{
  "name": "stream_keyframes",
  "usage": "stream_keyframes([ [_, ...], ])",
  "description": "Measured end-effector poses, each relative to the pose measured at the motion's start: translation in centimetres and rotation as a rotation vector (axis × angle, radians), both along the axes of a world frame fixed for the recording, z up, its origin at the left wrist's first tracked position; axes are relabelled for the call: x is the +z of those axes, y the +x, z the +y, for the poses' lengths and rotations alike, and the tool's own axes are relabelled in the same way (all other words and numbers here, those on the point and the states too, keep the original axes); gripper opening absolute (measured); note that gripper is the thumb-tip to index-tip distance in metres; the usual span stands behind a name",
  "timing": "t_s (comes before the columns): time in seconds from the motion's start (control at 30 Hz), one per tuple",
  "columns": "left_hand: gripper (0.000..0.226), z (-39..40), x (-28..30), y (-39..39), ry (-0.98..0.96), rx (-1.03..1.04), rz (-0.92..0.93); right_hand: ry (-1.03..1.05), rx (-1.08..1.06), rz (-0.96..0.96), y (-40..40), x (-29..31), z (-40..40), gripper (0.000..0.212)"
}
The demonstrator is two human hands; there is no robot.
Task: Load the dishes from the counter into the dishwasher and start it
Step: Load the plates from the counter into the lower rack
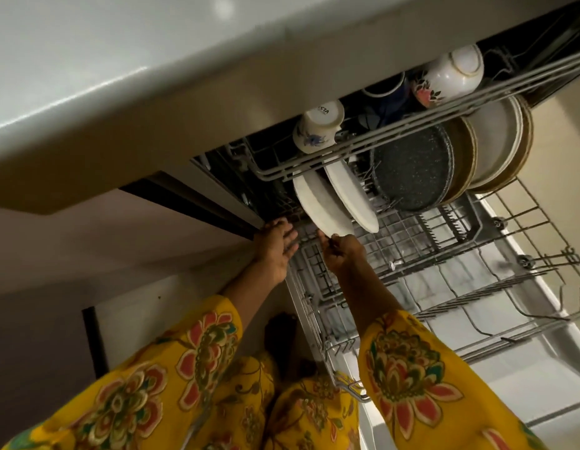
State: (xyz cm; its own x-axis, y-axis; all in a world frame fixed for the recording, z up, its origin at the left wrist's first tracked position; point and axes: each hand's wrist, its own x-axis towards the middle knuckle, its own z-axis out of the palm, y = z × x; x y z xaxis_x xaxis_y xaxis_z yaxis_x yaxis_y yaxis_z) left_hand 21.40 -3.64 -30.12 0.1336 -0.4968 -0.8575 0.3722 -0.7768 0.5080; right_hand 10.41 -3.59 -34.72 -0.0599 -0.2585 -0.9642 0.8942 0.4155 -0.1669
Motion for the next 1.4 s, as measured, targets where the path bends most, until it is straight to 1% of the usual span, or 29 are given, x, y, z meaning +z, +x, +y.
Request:
stream_keyframes([
  [0.07,0.04,1.3,-0.2,0.3,0.032,0.009,0.016,-0.02,-0.027,0.035,-0.2,-0.3,-0.2,0.048],
  [0.17,0.039,2.3,-0.5,0.7,0.05,0.02,0.03,-0.046,-0.006,0.053,-0.9,-1.8,-0.7,0.048],
  [0.2,0.038,2.4,-0.5,0.8,0.051,0.021,0.038,-0.07,0.003,0.033,-1.0,-2.2,-1.1,0.048],
  [0.3,0.036,2.8,-0.3,1.1,0.052,0.022,0.069,-0.063,0.014,0.054,-0.9,-2.7,-1.6,0.045],
  [0.37,0.034,3.2,-0.2,1.4,0.047,0.021,0.072,-0.109,0.108,0.08,-0.7,-2.1,-1.3,0.034],
  [0.4,0.033,3.4,-0.1,1.6,0.047,0.022,0.072,-0.162,0.157,0.024,-0.6,-1.7,-0.8,0.025],
  [0.43,0.034,3.6,0.0,1.8,0.049,0.024,0.07,-0.169,0.245,-0.003,-0.4,-1.5,-0.6,0.018],
  [0.47,0.035,3.8,0.1,2.1,0.053,0.029,0.072,-0.164,0.273,-0.008,-0.2,-1.6,-0.3,0.013],
  [0.5,0.036,4.1,0.3,2.2,0.056,0.035,0.075,-0.151,0.276,0.0,0.0,-1.5,0.1,0.012],
  [0.53,0.036,4.4,0.6,2.4,0.058,0.039,0.075,-0.154,0.252,0.071,0.1,-1.2,0.8,0.019],
  [0.6,0.029,5.1,1.5,2.6,0.052,0.044,0.073,-0.118,0.178,0.053,0.4,-0.2,1.6,0.033],
  [0.67,0.018,5.5,2.6,2.7,0.038,0.049,0.082,-0.091,0.27,0.041,0.8,2.1,2.8,0.037],
  [0.77,0.022,6.1,5.2,2.9,0.028,0.08,0.084,-0.05,0.533,0.159,1.3,5.7,5.2,0.03],
  [0.9,0.014,7.6,10.3,3.6,0.004,0.12,0.049,-0.089,0.799,0.247,2.3,11.0,7.8,0.023],
  [0.93,0.015,8.0,11.9,3.8,-0.006,0.135,0.05,-0.099,0.858,0.275,2.6,12.5,8.3,0.021],
  [1.07,0.029,10.0,18.3,5.3,-0.047,0.238,0.054,-0.192,1.069,0.417,4.3,18.8,9.3,0.018],
  [1.13,0.029,11.1,21.0,6.3,-0.088,0.3,0.045,-0.258,1.127,0.463,5.6,22.1,9.6,0.018],
  [1.2,0.026,12.2,23.4,7.4,-0.136,0.343,0.024,-0.318,1.167,0.468,7.1,25.3,9.8,0.014],
  [1.3,0.015,13.7,27.2,9.3,-0.211,0.396,0.015,-0.427,1.215,0.477,9.7,29.3,10.3,0.013],
  [1.4,0.018,14.8,30.4,11.7,-0.266,0.441,-0.015,-0.519,1.275,0.497,12.5,32.6,10.6,0.014],
])
